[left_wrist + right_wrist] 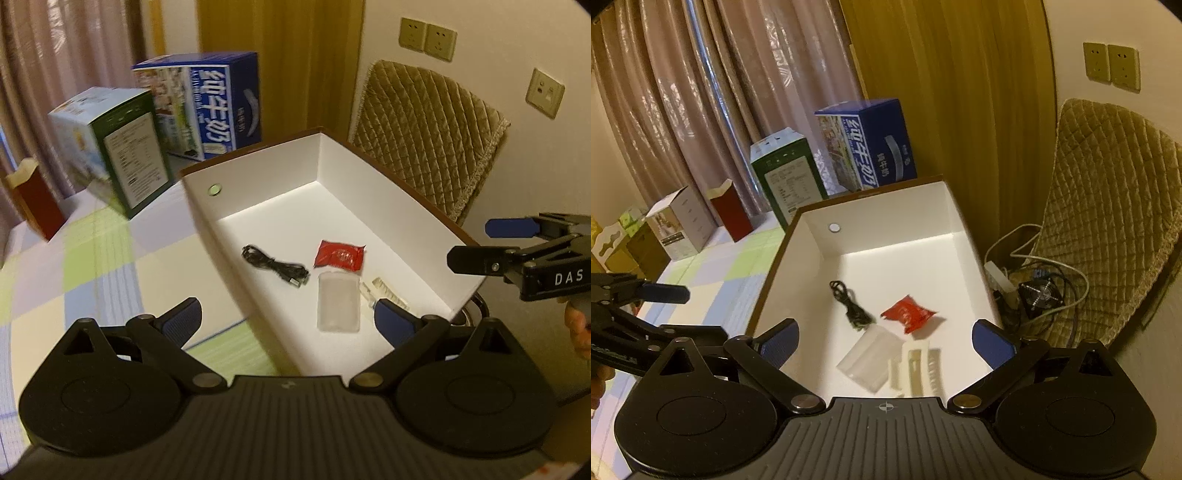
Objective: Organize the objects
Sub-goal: 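Withdraw both tools from the box back toward the remaining table items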
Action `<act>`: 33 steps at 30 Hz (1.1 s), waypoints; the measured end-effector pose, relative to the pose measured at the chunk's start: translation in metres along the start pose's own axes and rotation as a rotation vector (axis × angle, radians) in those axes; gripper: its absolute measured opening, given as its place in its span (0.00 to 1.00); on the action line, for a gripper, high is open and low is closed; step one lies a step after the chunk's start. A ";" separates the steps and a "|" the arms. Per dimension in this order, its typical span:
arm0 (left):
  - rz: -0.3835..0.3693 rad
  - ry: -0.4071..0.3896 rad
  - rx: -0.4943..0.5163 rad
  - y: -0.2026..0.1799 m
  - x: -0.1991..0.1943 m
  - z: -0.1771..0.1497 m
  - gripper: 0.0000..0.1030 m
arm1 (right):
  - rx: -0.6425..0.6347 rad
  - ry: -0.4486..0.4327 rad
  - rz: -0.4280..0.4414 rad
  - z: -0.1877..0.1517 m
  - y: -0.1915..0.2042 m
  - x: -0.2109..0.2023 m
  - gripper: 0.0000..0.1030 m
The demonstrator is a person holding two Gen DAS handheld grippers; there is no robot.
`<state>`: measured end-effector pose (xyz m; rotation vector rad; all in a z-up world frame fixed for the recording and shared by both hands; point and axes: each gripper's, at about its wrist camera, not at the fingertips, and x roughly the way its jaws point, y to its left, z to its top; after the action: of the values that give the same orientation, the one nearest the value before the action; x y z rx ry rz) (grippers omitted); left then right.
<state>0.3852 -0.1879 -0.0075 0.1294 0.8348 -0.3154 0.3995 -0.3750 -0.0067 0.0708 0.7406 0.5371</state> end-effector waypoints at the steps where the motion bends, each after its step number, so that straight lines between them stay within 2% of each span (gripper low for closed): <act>1: 0.004 0.000 -0.010 0.003 -0.006 -0.004 0.96 | 0.002 0.002 0.002 -0.003 0.004 -0.003 0.95; 14: 0.036 0.015 -0.108 0.037 -0.070 -0.070 0.96 | -0.027 0.025 0.028 -0.035 0.064 -0.023 0.95; 23: 0.047 0.002 -0.138 0.056 -0.107 -0.098 0.96 | -0.025 0.032 0.039 -0.055 0.103 -0.031 0.95; 33: 0.073 0.028 -0.185 0.089 -0.132 -0.136 0.96 | -0.043 0.105 0.067 -0.085 0.148 -0.017 0.95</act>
<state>0.2350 -0.0423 -0.0007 -0.0086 0.8808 -0.1665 0.2680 -0.2662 -0.0223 0.0280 0.8309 0.6238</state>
